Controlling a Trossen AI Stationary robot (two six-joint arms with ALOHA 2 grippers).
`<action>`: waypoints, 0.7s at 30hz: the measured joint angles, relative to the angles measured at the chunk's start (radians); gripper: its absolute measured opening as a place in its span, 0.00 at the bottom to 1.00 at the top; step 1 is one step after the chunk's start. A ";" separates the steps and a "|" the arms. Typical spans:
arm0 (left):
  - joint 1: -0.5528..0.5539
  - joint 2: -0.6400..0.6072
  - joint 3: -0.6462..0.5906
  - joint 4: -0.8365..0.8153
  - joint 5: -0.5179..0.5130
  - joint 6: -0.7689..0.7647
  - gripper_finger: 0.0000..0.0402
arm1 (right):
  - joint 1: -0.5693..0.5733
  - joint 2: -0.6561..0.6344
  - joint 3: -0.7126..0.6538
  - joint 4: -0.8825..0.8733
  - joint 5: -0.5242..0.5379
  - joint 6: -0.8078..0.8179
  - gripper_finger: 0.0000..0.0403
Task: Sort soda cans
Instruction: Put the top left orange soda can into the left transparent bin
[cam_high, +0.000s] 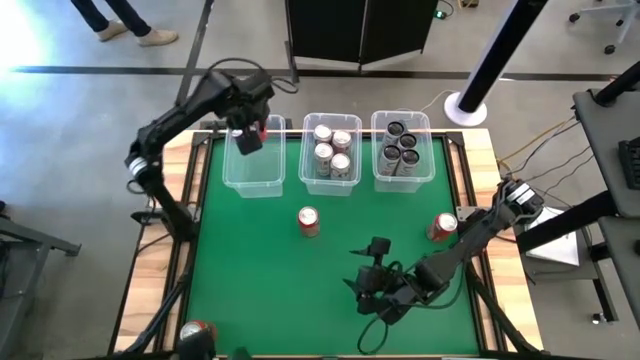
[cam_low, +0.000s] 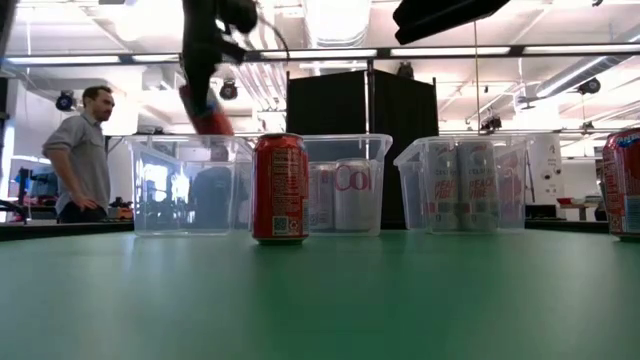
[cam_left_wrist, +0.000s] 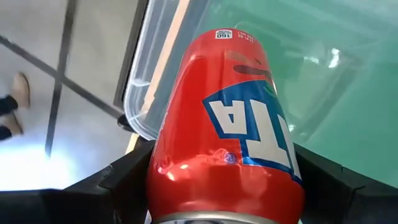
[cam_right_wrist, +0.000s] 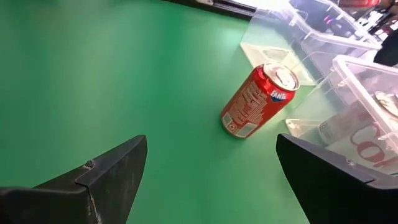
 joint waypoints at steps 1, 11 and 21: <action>0.021 0.028 0.006 -0.012 0.004 0.014 0.71 | -0.006 -0.004 0.000 -0.005 -0.015 -0.007 0.87; 0.151 0.212 0.022 -0.031 0.006 0.063 0.71 | -0.097 -0.045 -0.001 -0.087 -0.097 -0.014 0.87; 0.182 0.322 0.013 -0.035 0.097 0.061 0.71 | -0.129 -0.059 -0.001 -0.117 -0.150 -0.021 0.87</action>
